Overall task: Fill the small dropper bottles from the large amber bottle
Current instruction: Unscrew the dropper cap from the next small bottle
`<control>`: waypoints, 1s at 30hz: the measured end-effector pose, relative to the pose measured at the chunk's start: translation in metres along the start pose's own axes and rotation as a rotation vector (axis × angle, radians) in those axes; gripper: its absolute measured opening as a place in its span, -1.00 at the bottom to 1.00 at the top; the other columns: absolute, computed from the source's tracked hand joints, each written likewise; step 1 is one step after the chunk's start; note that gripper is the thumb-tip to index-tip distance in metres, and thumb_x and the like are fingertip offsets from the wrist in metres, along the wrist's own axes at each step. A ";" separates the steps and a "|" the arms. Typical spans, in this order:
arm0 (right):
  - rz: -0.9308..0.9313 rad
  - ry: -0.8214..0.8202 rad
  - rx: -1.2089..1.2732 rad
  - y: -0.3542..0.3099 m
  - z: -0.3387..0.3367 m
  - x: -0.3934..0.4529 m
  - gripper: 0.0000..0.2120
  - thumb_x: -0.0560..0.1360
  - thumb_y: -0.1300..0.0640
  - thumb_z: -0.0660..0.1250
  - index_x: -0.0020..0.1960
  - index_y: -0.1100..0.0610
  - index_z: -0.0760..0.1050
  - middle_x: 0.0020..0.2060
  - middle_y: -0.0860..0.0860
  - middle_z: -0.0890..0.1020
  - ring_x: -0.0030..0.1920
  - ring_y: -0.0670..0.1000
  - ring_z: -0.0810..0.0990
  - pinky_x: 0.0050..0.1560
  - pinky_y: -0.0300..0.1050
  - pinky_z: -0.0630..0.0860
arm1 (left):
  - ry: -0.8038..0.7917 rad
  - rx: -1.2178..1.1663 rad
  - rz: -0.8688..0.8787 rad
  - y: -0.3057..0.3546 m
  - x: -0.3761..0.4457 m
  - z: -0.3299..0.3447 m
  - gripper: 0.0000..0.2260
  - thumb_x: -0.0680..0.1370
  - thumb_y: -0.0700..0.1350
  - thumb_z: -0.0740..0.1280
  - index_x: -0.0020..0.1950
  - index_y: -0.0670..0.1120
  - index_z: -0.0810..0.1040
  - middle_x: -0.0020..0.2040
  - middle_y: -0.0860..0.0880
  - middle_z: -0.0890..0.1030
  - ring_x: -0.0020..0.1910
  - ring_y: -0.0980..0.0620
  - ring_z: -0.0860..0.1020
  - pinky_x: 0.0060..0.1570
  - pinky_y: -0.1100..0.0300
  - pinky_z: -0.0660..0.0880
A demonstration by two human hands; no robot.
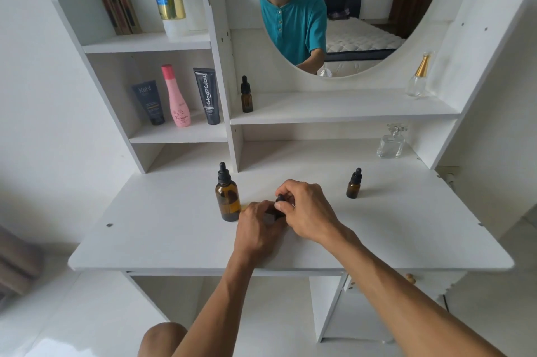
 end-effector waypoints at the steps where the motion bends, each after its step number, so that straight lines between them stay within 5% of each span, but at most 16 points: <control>1: -0.005 -0.016 -0.007 0.000 0.000 0.000 -0.88 0.52 0.20 0.39 0.06 0.12 0.61 -0.08 -0.01 0.69 -0.03 0.01 0.63 0.08 -0.10 0.56 | -0.008 -0.001 -0.005 0.000 0.000 0.000 -0.79 0.42 -0.11 0.43 -0.32 0.11 0.46 -0.39 0.19 0.52 -0.27 0.26 0.49 -0.35 0.38 0.35; 7: -0.035 -0.032 0.030 0.001 -0.002 0.000 -0.80 0.48 0.10 0.45 0.09 0.10 0.62 -0.05 -0.04 0.67 -0.03 -0.04 0.62 0.08 -0.19 0.54 | -0.014 0.021 -0.047 -0.008 0.002 0.004 -0.81 0.43 -0.05 0.40 -0.33 0.05 0.43 -0.37 0.08 0.53 -0.33 0.09 0.44 -0.38 0.22 0.37; 15: 0.006 -0.020 0.066 0.008 0.000 0.002 -0.81 0.50 0.19 0.42 0.11 0.08 0.62 -0.06 -0.04 0.67 -0.09 -0.11 0.59 -0.07 -0.45 0.43 | -0.003 -0.019 -0.013 -0.002 0.001 0.001 -0.75 0.44 -0.07 0.43 -0.36 0.14 0.44 -0.42 0.19 0.55 -0.36 0.20 0.48 -0.40 0.39 0.29; 21: -0.013 0.017 0.063 0.004 -0.002 0.004 -0.78 0.44 0.05 0.51 0.04 0.10 0.63 -0.10 -0.07 0.66 -0.09 -0.08 0.62 -0.02 -0.30 0.51 | 0.000 -0.027 -0.008 -0.005 0.002 0.002 -0.71 0.44 -0.07 0.42 -0.39 0.06 0.37 -0.48 0.13 0.49 -0.43 0.10 0.37 -0.46 0.30 0.26; 26: 0.024 -0.008 0.078 0.004 0.000 0.004 -0.82 0.47 0.16 0.47 0.06 0.09 0.63 -0.10 -0.05 0.67 -0.08 -0.08 0.61 -0.16 -0.55 0.36 | 0.007 -0.037 0.005 -0.001 0.000 0.000 -0.69 0.44 -0.09 0.42 -0.41 0.10 0.35 -0.45 0.18 0.52 -0.43 0.11 0.38 -0.46 0.32 0.26; 30: 0.008 -0.042 0.064 0.002 -0.001 0.006 -0.75 0.47 0.17 0.46 0.14 0.08 0.61 -0.01 -0.05 0.68 -0.02 -0.09 0.62 -0.07 -0.47 0.43 | 0.004 0.004 -0.028 -0.004 0.002 0.001 -0.75 0.43 -0.07 0.40 -0.39 0.03 0.39 -0.44 0.09 0.52 -0.36 0.06 0.42 -0.42 0.22 0.34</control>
Point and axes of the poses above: each hand's wrist, its own x-axis towards the middle knuckle, its own z-axis out of the palm, y = z × x, the point moved 5 cm from there along x, towards the middle knuckle
